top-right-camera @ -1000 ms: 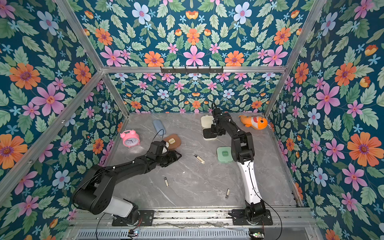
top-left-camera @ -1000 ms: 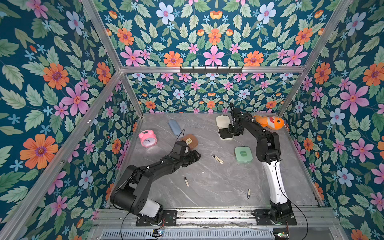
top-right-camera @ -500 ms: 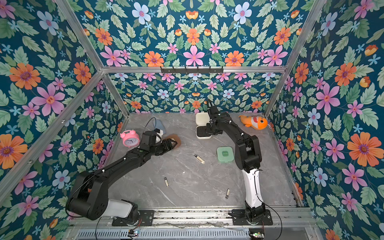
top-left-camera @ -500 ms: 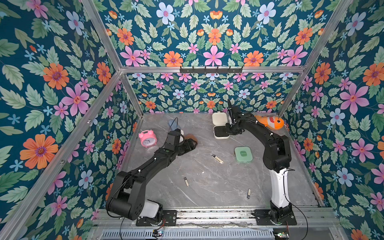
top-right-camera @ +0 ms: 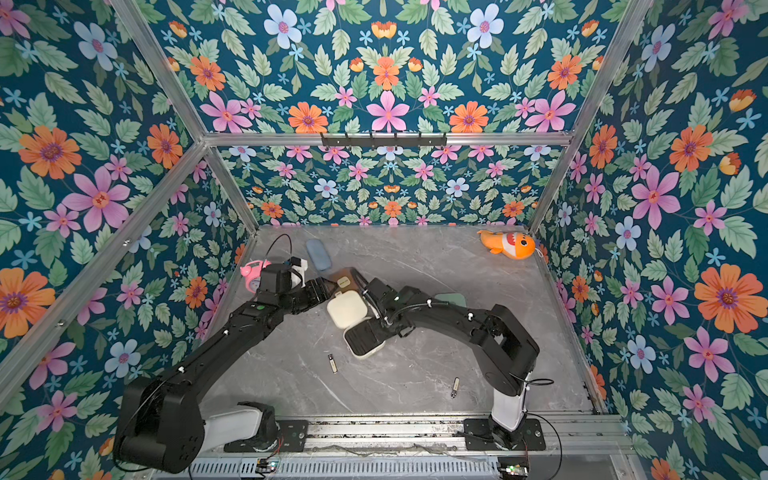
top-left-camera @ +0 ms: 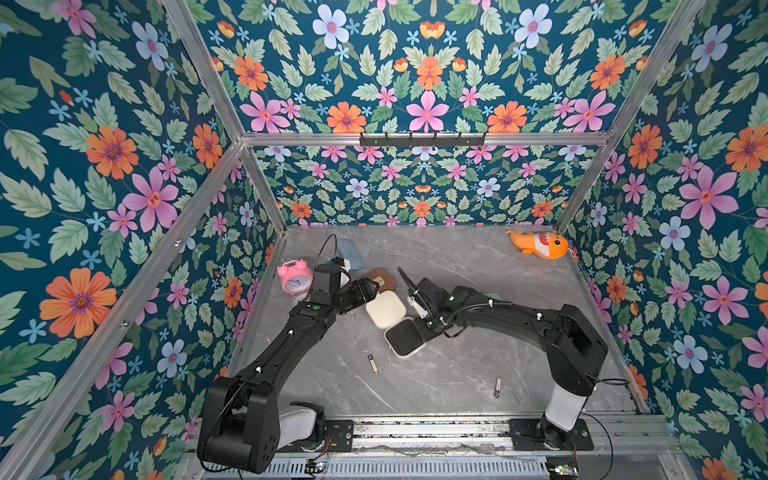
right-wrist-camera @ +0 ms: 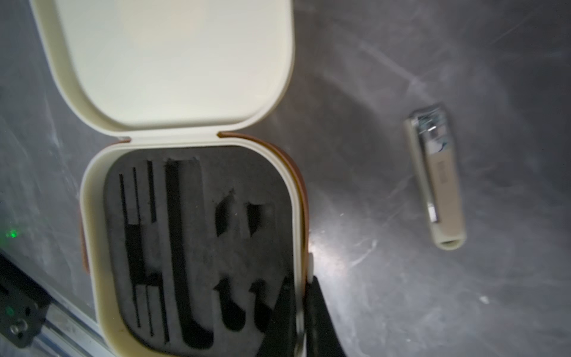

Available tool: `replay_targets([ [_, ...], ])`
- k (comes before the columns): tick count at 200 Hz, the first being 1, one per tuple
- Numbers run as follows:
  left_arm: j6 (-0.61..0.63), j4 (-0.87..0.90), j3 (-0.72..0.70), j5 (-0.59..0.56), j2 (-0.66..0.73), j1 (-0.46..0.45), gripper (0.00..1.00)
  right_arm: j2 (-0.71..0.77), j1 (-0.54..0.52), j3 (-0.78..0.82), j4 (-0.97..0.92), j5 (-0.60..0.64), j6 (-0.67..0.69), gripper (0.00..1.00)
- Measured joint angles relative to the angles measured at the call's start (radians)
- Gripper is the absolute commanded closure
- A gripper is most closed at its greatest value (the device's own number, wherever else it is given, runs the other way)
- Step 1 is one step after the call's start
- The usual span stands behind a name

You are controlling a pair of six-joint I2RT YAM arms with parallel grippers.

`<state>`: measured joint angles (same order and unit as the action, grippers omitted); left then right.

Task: Organize nail clipper sets
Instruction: Place the storage box at the center of the board.

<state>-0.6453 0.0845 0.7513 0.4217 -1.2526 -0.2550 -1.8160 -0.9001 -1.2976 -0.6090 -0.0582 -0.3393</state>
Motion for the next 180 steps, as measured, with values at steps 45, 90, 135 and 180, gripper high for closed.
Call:
replay_targets([
  [45, -0.014, -0.010, -0.091, 0.016, 0.003, 0.002, 0.25, -0.051, -0.041, 0.065, 0.042, -0.002, -0.070, 1.00],
  [90, -0.029, -0.045, -0.109, 0.032, -0.012, -0.005, 0.25, -0.054, -0.045, 0.079, 0.057, 0.018, -0.122, 0.54],
  [135, -0.033, -0.059, -0.111, 0.040, -0.020, -0.012, 0.25, 0.031, -0.034, 0.097, 0.043, 0.076, -0.157, 0.33],
  [180, -0.055, -0.079, -0.130, 0.040, -0.021, -0.019, 0.25, 0.044, 0.068, 0.093, 0.005, 0.102, -0.218, 0.23],
])
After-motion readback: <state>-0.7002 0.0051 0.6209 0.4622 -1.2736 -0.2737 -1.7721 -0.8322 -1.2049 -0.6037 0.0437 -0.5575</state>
